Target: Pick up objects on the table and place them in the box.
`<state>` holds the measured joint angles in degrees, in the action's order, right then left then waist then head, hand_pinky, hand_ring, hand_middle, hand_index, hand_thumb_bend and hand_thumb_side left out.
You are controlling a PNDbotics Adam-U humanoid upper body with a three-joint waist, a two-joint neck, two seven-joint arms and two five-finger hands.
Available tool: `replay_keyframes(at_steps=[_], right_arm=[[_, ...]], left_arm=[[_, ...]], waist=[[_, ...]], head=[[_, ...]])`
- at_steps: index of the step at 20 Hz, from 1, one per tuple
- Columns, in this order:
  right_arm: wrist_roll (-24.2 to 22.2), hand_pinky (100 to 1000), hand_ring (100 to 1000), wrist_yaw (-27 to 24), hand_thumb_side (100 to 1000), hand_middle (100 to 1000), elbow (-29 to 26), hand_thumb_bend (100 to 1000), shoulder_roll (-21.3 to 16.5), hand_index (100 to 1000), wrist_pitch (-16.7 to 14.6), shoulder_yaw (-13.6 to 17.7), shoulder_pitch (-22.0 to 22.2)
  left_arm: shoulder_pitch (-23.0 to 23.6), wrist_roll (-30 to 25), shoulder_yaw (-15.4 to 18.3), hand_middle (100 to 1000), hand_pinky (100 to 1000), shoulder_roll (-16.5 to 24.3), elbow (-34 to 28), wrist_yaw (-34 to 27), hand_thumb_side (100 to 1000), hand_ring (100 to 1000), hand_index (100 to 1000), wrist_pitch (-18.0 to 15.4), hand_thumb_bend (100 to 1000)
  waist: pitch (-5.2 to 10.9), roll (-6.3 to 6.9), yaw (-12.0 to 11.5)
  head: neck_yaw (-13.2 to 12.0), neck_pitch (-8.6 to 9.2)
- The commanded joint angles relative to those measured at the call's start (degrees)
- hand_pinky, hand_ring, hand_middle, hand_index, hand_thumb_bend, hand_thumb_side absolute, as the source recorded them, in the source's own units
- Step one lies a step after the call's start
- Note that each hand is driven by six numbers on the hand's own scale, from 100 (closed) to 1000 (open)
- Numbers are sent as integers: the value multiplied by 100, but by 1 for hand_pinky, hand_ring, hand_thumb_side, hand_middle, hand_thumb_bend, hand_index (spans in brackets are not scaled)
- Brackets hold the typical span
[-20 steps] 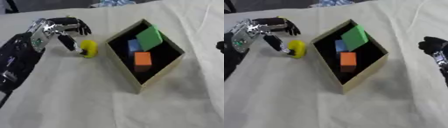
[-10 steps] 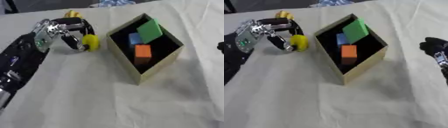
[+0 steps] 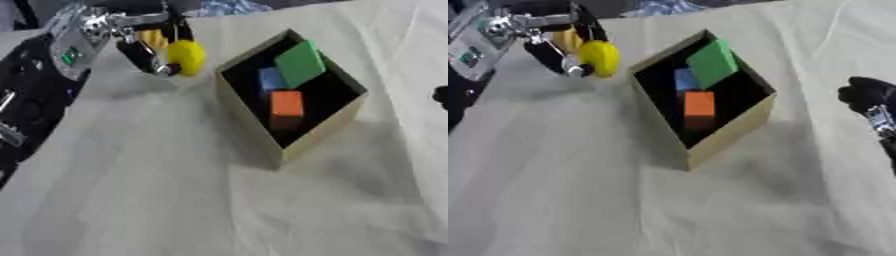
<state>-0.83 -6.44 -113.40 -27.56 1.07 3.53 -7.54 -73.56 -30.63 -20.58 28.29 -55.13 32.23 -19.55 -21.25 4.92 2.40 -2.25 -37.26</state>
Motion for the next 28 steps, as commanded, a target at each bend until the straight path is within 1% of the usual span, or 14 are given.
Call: replay_keyframes(at_steps=[1,4,8,9,12,17,18,19,20,21,22,24,27,28], right_arm=[[0,929,841,-35,727,748,-119,100,-131,844,-12,31,-48],[-15,929,841,-54,725,748,-119,100,-132,844,-14,16,-78],[-43,929,841,-86,722,748,-119,100,-126,843,-17,-12,-154],[-53,929,841,-94,721,748,-119,100,-126,843,-19,-19,-176],[-68,929,841,-111,721,748,-119,100,-131,843,-20,-27,-222],[-94,929,840,-137,720,747,-119,100,-120,843,-10,-47,-287],[-97,929,840,-141,719,747,-119,100,-120,843,-10,-49,-295],[-101,929,840,-146,719,747,-119,100,-120,843,-11,-51,-302],[-102,929,840,-148,719,747,-119,100,-121,843,-11,-51,-305],[-102,929,840,-150,719,747,-119,100,-120,843,-10,-50,-305],[-101,929,840,-152,720,747,-119,100,-119,843,-9,-49,-304],[-100,929,840,-154,720,747,-119,100,-116,843,-6,-47,-300],[-101,929,839,-158,719,747,-119,100,-111,843,-2,-50,-297],[-103,930,839,-160,719,747,-119,100,-110,843,-3,-51,-296]], left_arm=[[-255,51,40,581,720,127,-256,96,100,617,729,146,358],[-397,86,-23,572,717,-80,-311,259,100,610,721,269,341],[-523,77,-101,574,719,-413,-289,245,100,612,726,344,327],[-533,71,-116,574,719,-478,-257,224,112,612,726,364,328],[-535,70,-134,577,721,-622,-152,206,194,617,731,428,327],[-531,82,-178,583,724,-860,-32,212,241,622,737,463,352],[-524,81,-187,615,740,-886,-18,227,287,658,769,461,411],[-513,78,-194,641,753,-904,1,259,307,683,793,459,439],[-498,69,-199,724,787,-915,23,303,376,753,858,455,510],[-482,39,-203,762,804,-921,52,356,408,785,883,449,545],[-472,4,-200,807,830,-924,77,405,447,821,914,439,617],[-449,-35,-178,820,836,-923,112,479,451,830,923,423,665],[-417,-48,-154,817,834,-922,134,514,449,825,924,378,668],[-409,-43,-149,808,832,-919,137,511,450,819,921,363,654]], waist=[[168,-34,11],[179,-41,54],[163,-30,129],[157,-23,149],[137,3,199],[118,28,236],[116,30,238],[115,32,239],[114,34,239],[114,35,237],[114,35,235],[116,35,227],[126,25,214],[130,22,211]], head=[[-9,37],[-44,56],[-99,62],[-109,63],[-132,59],[-157,48],[-160,42],[-162,35],[-162,32],[-160,29],[-158,27],[-162,17],[-166,-3],[-168,-7]])
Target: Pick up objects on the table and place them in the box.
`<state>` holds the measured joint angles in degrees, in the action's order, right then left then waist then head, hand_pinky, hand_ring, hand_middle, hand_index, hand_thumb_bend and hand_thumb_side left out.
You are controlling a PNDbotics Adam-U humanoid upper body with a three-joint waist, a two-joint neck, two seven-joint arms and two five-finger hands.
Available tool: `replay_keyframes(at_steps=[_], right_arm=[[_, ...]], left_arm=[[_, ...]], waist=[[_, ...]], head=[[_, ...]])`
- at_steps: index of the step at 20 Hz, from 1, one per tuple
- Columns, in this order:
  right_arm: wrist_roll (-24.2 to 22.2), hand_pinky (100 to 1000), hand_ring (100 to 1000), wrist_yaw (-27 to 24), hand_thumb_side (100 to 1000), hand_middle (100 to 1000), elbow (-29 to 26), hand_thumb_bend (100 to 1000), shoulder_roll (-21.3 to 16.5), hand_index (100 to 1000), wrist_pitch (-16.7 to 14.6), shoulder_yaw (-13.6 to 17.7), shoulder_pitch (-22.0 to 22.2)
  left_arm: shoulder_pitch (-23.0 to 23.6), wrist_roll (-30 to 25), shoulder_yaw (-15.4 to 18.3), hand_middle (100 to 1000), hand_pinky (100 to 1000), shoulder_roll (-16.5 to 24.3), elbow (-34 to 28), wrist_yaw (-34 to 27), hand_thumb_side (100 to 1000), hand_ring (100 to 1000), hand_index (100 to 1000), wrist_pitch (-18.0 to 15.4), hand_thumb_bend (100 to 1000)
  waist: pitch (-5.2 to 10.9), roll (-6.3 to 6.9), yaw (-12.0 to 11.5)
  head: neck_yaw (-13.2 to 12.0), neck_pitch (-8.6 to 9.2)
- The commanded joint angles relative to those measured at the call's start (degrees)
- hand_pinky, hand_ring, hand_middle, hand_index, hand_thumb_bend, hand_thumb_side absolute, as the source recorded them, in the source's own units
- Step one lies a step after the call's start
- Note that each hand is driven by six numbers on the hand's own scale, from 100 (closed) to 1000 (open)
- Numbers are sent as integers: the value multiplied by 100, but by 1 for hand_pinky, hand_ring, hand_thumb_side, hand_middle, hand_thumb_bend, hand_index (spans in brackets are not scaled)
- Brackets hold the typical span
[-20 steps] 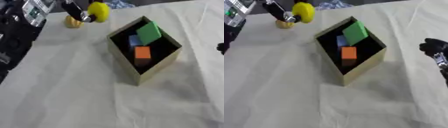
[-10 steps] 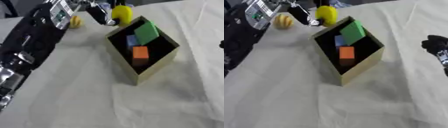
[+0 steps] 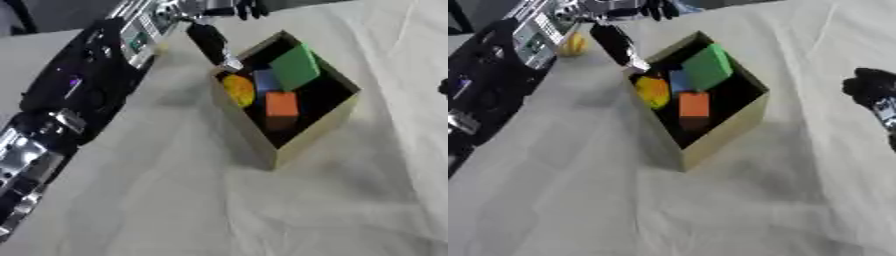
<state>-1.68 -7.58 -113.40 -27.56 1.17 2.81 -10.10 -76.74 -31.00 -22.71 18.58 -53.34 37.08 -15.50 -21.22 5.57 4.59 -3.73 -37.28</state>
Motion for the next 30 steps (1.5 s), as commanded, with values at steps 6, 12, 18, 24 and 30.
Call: replay_keyframes(at_steps=[6,12,18,24,30], right_arm=[[-11,930,839,-50,716,747,-119,100,-113,843,-7,28,-1],[31,930,838,-17,715,746,-119,100,-143,842,-26,69,68],[71,930,838,29,713,746,-119,100,-168,842,-81,104,110],[85,930,838,58,714,746,-119,100,-180,842,-135,109,121],[91,930,838,80,716,746,-119,100,-193,842,-148,103,103]], left_arm=[[-52,244,158,757,809,267,-80,-64,447,780,876,11,542],[64,701,597,751,812,890,99,204,441,779,871,327,538],[223,1103,1042,766,819,1314,378,796,426,792,875,489,569],[272,1299,1291,771,821,1399,583,1225,426,795,882,535,585],[249,1231,1369,782,824,1336,763,1360,432,803,894,574,613]], waist=[[172,-63,-61],[196,-50,-133],[157,-62,-169],[104,-87,-176],[34,-116,-246]], head=[[-3,-54],[70,-71],[79,-19],[5,119],[-54,237]])
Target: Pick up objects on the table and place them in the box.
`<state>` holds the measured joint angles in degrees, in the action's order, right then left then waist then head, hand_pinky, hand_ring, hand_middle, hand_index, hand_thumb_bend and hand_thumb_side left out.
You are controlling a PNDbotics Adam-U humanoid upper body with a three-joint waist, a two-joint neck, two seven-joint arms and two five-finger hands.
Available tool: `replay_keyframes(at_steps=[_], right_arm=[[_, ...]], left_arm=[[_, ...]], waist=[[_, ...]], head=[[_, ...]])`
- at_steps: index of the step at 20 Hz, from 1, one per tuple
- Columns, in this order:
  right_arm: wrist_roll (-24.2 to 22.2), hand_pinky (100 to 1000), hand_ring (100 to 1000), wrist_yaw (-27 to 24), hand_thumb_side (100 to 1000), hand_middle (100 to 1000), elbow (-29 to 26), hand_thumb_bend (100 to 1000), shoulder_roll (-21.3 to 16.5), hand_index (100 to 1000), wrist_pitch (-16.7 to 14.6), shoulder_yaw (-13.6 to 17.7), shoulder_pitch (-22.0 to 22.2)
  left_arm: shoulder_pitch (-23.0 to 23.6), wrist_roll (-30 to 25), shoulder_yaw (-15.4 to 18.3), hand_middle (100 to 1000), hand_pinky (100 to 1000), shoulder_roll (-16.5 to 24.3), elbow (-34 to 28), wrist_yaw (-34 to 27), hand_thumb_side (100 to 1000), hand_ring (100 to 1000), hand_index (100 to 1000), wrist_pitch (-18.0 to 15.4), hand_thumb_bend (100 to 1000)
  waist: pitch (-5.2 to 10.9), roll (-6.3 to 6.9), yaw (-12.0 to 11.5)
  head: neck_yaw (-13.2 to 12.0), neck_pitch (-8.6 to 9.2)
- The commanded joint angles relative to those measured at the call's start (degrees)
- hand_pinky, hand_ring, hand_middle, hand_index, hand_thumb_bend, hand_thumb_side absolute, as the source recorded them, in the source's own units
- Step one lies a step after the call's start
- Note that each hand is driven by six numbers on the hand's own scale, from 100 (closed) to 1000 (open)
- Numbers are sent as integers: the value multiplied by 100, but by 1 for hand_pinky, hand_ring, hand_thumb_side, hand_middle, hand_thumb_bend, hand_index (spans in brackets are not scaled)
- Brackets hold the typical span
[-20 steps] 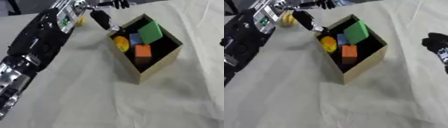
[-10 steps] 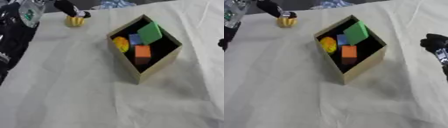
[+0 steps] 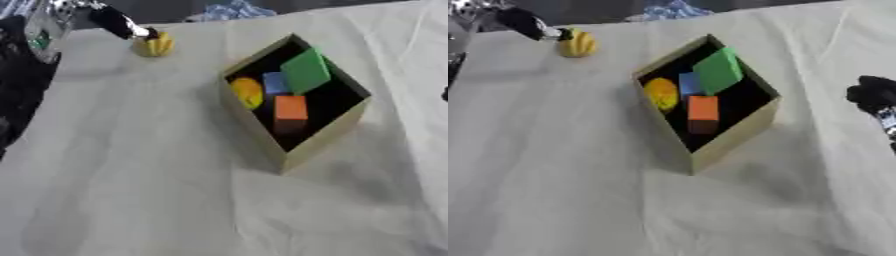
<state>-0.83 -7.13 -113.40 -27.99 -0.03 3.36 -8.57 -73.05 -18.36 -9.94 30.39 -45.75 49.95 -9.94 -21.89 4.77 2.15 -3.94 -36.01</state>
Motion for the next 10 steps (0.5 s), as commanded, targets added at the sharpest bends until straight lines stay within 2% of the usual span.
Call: replay_keyframes(at_steps=[1,6,10], right_arm=[[7,930,838,39,716,746,-119,100,-154,842,-32,48,-54],[25,930,838,61,713,745,-119,100,-184,842,-79,61,-64],[39,930,838,76,713,745,-119,100,-196,842,-98,66,-59]], left_arm=[[-128,-71,107,786,826,147,28,97,430,806,897,28,620],[-172,-168,212,801,836,159,117,360,408,819,904,99,647],[-191,-174,279,801,836,153,158,497,403,820,904,96,645]], waist=[[89,-37,-3],[27,-42,5],[12,-41,1]], head=[[-40,133],[-52,262],[-49,300]])
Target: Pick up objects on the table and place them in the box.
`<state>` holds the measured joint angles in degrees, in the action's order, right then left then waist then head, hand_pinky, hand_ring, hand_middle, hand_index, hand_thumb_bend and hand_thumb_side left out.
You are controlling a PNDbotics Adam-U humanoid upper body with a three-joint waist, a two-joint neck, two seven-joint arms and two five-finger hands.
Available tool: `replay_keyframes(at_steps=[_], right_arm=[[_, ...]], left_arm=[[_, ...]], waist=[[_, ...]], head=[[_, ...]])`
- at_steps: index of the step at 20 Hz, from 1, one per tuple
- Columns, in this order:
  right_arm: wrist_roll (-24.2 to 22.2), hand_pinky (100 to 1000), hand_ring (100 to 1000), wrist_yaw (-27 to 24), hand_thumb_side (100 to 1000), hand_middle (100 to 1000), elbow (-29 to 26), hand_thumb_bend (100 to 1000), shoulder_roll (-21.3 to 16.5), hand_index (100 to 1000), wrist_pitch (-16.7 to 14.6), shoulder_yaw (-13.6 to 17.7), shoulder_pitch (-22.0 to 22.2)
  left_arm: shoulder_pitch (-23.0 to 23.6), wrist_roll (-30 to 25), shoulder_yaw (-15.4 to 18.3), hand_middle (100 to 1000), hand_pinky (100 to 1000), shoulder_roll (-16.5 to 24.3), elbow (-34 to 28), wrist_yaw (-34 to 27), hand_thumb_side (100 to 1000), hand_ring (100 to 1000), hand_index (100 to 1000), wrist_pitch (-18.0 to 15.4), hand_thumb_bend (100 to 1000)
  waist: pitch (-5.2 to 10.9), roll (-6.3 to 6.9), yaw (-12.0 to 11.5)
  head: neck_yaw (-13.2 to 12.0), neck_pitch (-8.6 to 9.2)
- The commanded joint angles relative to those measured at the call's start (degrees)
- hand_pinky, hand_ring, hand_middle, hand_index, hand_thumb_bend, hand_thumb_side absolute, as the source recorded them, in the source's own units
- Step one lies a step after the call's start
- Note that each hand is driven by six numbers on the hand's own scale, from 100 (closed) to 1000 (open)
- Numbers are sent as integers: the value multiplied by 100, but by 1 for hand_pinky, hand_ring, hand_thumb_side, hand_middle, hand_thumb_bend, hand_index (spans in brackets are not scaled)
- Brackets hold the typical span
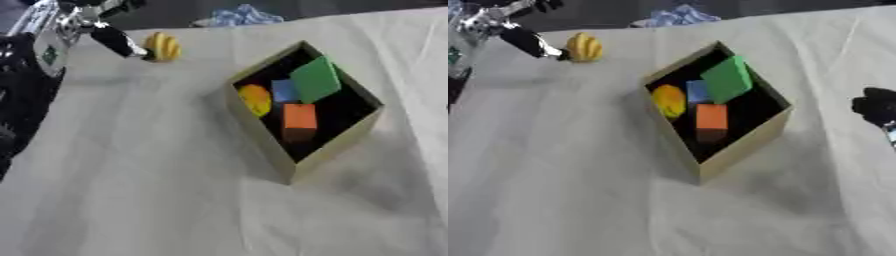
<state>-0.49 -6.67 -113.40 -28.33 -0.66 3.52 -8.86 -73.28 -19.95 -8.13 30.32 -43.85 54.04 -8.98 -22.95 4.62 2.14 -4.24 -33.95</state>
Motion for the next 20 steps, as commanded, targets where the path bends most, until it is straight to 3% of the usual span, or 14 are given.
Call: replay_keyframes(at_steps=[1,7,12,13,20], right_arm=[[6,930,838,33,717,745,-119,100,-165,842,-36,50,-31],[18,930,837,64,727,745,-119,100,-173,842,-24,51,-40],[30,930,837,82,728,745,-119,100,-178,842,-22,52,-37],[31,929,837,83,731,744,-119,100,-178,841,-22,52,-37],[39,929,837,121,734,744,-119,100,-200,841,-64,46,-91]], left_arm=[[-176,-16,108,803,840,161,-26,100,384,824,902,-5,630],[-245,-32,189,812,843,183,-21,167,389,826,899,-22,565],[-270,-25,220,814,843,192,-18,180,389,827,899,-28,561],[-271,-25,222,823,848,192,-18,181,379,832,892,-29,519],[-344,-34,289,826,852,196,-4,186,351,837,885,-81,501]], waist=[[105,-26,-10],[4,-18,-47],[-25,0,-17],[-27,1,-15],[-171,57,162]], head=[[-23,107],[-45,177],[-58,177],[-59,177],[-159,294]])
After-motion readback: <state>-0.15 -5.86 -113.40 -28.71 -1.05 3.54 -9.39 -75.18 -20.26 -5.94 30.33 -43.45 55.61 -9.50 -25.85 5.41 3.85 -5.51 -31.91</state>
